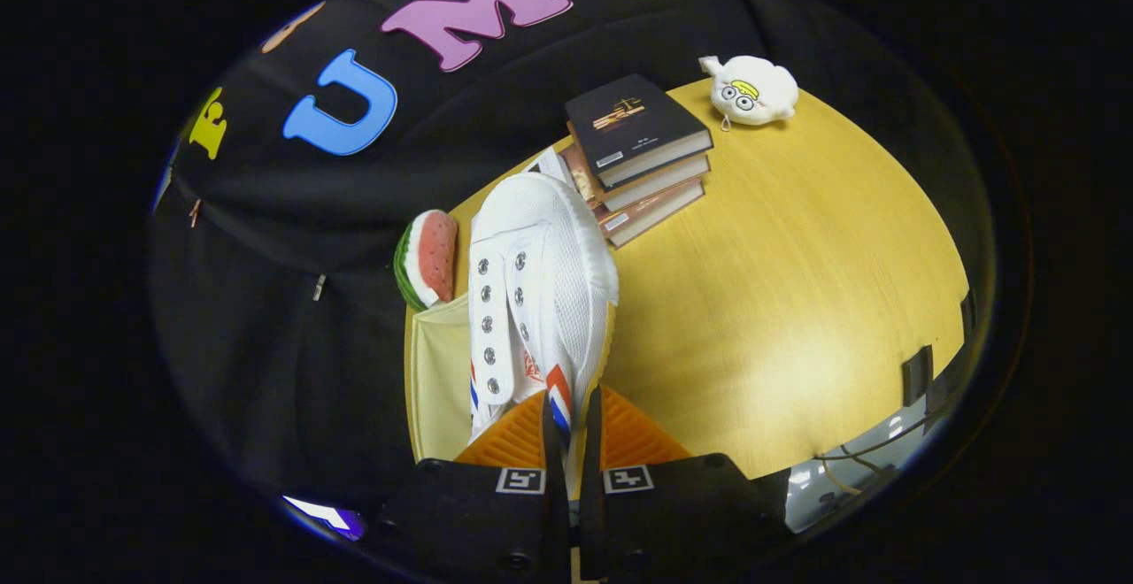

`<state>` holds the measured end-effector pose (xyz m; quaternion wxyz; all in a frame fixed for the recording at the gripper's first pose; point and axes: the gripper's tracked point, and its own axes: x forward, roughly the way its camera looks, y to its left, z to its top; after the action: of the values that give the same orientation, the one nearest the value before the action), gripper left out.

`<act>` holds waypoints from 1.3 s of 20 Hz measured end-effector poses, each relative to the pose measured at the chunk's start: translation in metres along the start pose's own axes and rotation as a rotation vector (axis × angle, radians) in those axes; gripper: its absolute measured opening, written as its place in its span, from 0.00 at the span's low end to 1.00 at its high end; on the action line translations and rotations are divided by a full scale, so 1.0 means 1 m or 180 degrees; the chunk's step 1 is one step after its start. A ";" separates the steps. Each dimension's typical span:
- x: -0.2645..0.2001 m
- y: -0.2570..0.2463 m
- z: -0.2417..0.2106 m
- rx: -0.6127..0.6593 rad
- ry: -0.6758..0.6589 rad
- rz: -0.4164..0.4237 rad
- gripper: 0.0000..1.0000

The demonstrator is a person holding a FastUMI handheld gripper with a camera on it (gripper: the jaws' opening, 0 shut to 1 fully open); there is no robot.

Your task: Open the storage box then place both shoes into the box .Put the left shoe in first, then the right shoe, with the right side of both shoes facing outward in a uniform manner.

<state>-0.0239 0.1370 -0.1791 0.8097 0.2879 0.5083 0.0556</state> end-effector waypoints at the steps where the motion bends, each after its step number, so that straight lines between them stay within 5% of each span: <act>1: 0.004 0.012 -0.005 -0.0034 0.0013 0.0028 0.09; 14: 0.055 0.066 -0.057 -0.0329 0.0349 -0.0027 0.11; 15: 0.054 0.071 -0.057 -0.0299 0.0356 0.0020 0.14; 16: 0.052 0.081 -0.054 -0.0264 0.0353 0.0124 0.29; 20: 0.035 0.078 -0.023 -0.0518 0.0001 0.0016 1.00; 26: -0.005 0.067 0.028 -0.0579 -0.0549 -0.0099 0.99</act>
<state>0.0108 0.1796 -0.1310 0.8740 0.2091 0.4340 0.0639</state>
